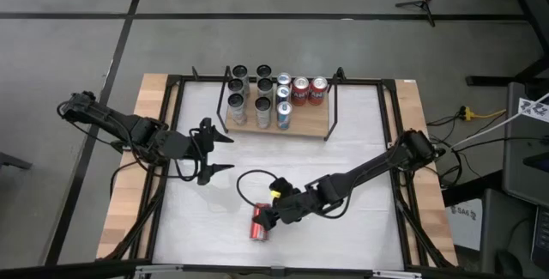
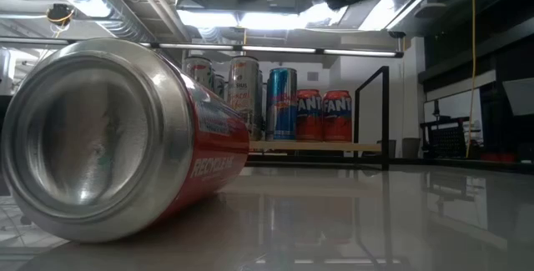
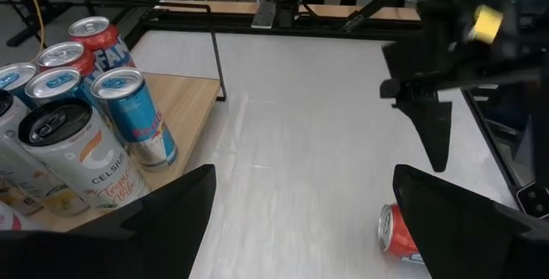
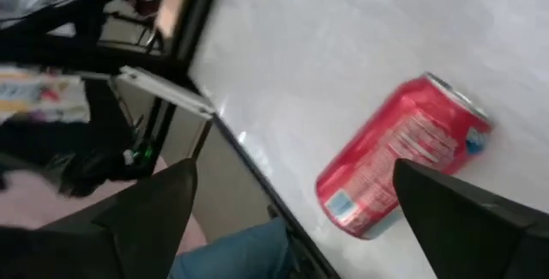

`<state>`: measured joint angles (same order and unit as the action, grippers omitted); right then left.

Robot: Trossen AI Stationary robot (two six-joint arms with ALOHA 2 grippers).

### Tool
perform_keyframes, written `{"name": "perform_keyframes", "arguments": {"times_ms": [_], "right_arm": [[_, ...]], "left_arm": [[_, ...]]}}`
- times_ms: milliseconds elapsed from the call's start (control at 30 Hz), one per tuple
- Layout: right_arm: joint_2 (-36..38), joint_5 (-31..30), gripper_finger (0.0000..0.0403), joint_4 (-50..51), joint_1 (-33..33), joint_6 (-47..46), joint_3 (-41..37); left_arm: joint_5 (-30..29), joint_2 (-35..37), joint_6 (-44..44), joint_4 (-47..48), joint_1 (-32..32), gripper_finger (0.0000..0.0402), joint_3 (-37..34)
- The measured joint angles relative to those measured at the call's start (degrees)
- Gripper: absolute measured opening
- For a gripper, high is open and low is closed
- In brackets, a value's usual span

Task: Place canned beverage on shelf
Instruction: Put the red soda can on the shelf

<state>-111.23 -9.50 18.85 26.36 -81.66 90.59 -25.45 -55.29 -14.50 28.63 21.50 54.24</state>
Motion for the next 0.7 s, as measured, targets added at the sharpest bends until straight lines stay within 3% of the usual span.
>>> {"name": "perform_keyframes", "arguments": {"times_ms": [233,700], "right_arm": [[-3.9,3.2,0.0393,-1.9,0.3,-13.9,0.0],[-5.8,8.6,0.0396,-1.0,0.3,-25.4,0.0]], "left_arm": [[0.0,0.0,0.0,0.0,0.0,0.0350,0.0],[0.0,0.0,0.0,0.0,0.0,0.0350,0.0]]}}
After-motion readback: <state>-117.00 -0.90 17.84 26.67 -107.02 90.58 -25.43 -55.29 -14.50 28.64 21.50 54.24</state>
